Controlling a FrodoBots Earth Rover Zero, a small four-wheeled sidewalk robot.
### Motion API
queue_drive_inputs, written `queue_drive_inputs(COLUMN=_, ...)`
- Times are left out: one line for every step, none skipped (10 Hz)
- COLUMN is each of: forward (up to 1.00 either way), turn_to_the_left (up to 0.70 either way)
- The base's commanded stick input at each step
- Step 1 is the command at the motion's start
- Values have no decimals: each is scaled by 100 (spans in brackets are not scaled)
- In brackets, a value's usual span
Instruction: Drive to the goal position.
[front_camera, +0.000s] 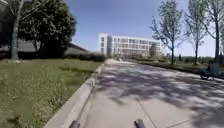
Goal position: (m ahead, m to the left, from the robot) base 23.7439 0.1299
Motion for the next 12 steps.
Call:
queue_drive_inputs(forward=0, turn_to_the_left=0)
queue_drive_inputs(forward=0, turn_to_the_left=0)
queue_drive_inputs(forward=0, turn_to_the_left=0)
queue_drive_inputs(forward=0, turn_to_the_left=1)
queue_drive_inputs(forward=0, turn_to_the_left=6)
queue_drive_inputs(forward=0, turn_to_the_left=7)
queue_drive_inputs(forward=0, turn_to_the_left=0)
queue_drive_inputs(forward=0, turn_to_the_left=0)
queue_drive_inputs(forward=0, turn_to_the_left=0)
queue_drive_inputs(forward=0, turn_to_the_left=0)
queue_drive_inputs(forward=0, turn_to_the_left=0)
queue_drive_inputs(forward=0, turn_to_the_left=0)
